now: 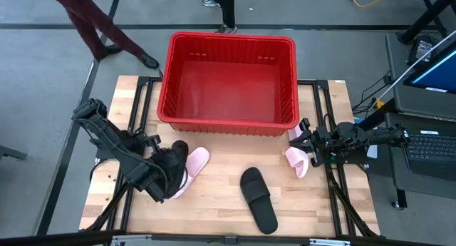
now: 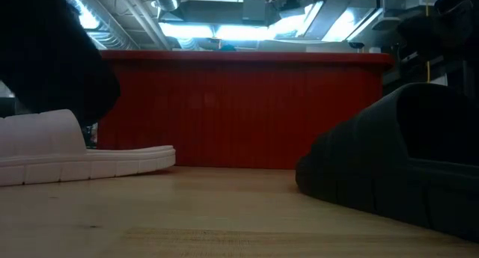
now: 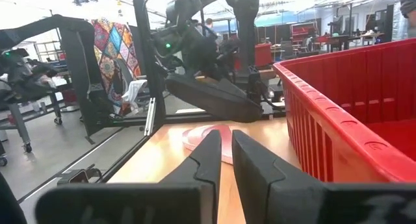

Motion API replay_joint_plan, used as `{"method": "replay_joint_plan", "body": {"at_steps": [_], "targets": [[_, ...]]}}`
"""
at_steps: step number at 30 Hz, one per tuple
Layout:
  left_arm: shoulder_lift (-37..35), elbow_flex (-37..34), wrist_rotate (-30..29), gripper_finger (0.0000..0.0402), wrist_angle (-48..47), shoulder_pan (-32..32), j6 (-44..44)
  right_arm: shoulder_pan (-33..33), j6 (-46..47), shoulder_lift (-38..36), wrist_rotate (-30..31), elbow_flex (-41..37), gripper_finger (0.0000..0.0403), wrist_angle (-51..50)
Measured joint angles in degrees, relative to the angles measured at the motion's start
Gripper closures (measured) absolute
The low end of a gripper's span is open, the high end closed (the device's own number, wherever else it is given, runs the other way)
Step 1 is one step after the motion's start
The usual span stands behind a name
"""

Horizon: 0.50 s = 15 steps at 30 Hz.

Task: Pick and place slides into bin
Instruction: Put the top black slipper into the red bin

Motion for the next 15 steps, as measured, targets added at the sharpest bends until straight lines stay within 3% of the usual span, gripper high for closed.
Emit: {"method": "replay_joint_plan", "body": {"at_steps": [6, 11, 15], "targets": [[0.0, 0.4, -11.1, 0.0396, 6.4, 0.1, 8.9, 0.0, 1.7, 0.0, 0.0, 0.0, 0.0361, 0.0], [0.0, 0.4, -14.1, 0.0396, 8.8, -0.5, 14.6, 0.0, 6.1, 0.0, 0.0, 0.0, 0.0361, 1.3], [0.0, 0.4, -20.9, 0.0393, 10.2, -1.3, 18.5, 0.0, 7.6, 0.0, -0.1, 0.0, 0.0361, 2.2]]}}
